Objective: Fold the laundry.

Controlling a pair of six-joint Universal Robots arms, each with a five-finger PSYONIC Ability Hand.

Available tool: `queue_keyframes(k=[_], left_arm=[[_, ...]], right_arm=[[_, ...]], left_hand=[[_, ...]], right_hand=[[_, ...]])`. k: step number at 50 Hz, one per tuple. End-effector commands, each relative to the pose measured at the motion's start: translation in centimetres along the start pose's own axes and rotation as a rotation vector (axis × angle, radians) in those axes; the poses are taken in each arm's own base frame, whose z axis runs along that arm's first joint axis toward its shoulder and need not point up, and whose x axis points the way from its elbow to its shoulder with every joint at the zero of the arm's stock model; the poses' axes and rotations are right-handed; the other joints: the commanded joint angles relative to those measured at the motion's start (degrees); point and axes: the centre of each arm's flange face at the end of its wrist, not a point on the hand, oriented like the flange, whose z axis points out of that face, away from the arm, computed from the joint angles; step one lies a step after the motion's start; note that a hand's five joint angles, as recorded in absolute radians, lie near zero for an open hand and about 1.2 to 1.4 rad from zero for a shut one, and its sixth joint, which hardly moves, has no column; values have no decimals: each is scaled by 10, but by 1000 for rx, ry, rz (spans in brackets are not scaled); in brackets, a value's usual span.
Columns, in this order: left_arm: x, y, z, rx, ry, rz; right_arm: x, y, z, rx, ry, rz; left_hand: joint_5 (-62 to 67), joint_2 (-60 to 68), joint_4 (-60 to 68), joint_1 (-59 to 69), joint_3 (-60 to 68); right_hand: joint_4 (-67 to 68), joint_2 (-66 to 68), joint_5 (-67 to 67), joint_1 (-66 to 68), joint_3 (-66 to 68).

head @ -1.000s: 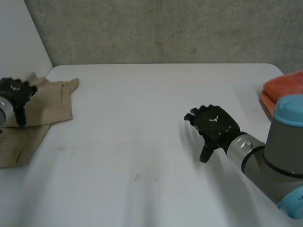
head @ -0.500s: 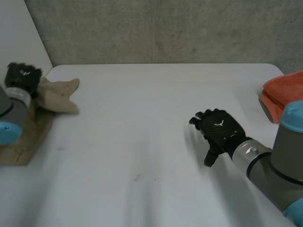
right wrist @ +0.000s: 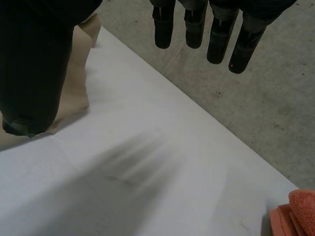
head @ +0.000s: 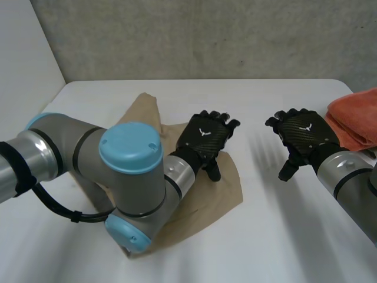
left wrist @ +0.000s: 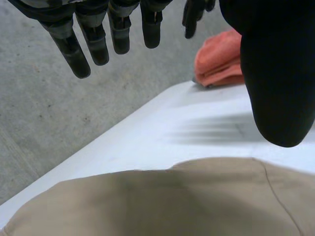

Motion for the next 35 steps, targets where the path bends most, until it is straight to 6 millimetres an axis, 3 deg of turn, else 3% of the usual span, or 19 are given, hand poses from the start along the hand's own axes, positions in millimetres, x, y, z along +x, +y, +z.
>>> queue_keyframes(k=[1, 2, 6, 10, 15, 19, 24, 35], left_arm=[[-44, -28, -29, -10, -134, 31], [-56, -31, -40, -24, -181, 27], [-70, -30, -64, -69, -252, 15], [-68, -18, -86, -135, -271, 11], [-68, -3, -103, -195, -288, 8], [-81, 4, -106, -212, -329, -9], [-105, 6, -101, -195, -393, -18], [-138, -4, -87, -102, -402, -22]], right_arm=[[-3, -2, 0, 11, -19, -11], [-5, -3, 0, 11, -23, -12], [-8, -2, -2, 6, -40, -11], [-17, 2, -4, 4, -96, -29], [-46, 2, -13, 34, -235, -84], [-71, 4, -20, 27, -338, -92], [-123, 4, -36, 18, -505, -88], [-181, 3, -39, -5, -674, 79]], left_hand=[[-20, -11, -11, -1, -15], [-19, -9, -9, 1, -13], [0, 9, 9, 19, 5], [5, 14, 15, 24, 11], [8, 18, 18, 28, 14], [3, 13, 13, 23, 9], [3, 13, 13, 23, 9], [3, 13, 13, 23, 9]], right_hand=[[-34, -26, -34, -16, -23], [-34, -26, -34, -16, -23], [-34, -26, -34, -16, -23], [-34, -26, -34, -16, -23], [-34, -26, -34, -16, -23], [-34, -26, -34, -16, -23], [-34, -26, -34, -16, -23], [-14, -7, -15, 3, -4]])
